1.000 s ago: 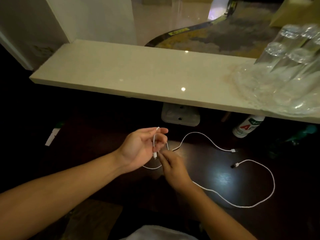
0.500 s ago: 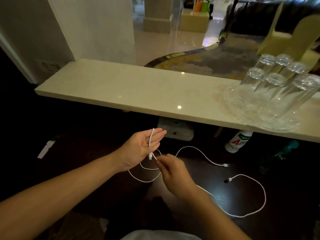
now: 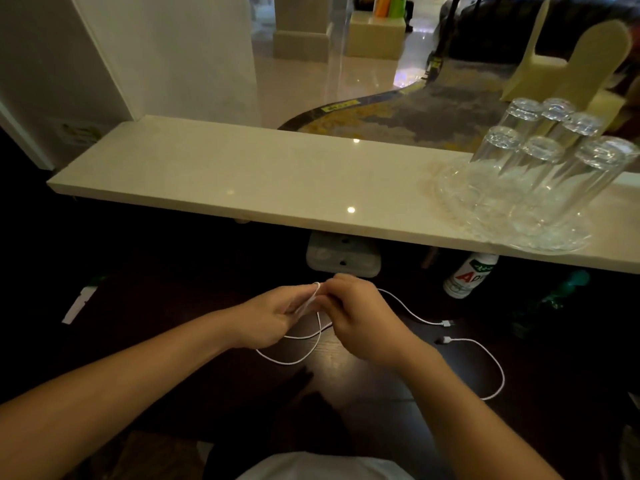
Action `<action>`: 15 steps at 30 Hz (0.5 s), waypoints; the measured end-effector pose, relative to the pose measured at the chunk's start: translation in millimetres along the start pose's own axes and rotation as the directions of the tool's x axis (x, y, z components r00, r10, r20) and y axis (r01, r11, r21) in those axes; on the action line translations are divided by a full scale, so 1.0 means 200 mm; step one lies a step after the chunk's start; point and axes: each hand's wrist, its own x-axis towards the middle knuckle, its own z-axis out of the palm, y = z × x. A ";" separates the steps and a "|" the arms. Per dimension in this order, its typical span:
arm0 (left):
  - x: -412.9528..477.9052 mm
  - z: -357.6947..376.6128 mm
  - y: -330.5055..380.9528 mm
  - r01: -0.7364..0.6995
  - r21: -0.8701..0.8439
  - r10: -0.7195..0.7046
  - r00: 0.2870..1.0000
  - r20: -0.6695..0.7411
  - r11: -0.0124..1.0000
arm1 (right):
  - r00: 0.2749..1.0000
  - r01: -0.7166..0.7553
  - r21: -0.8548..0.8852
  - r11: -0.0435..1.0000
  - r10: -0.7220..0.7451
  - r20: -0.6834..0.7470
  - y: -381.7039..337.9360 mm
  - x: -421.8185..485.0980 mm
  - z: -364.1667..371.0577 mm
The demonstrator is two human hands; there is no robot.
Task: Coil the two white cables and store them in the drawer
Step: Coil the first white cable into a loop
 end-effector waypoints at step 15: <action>-0.15 0.11 0.04 0.014 -0.662 0.112 0.983 0.148 0.749 | 0.948 -0.276 0.706 0.652 0.308 0.086 0.23 0.04 0.04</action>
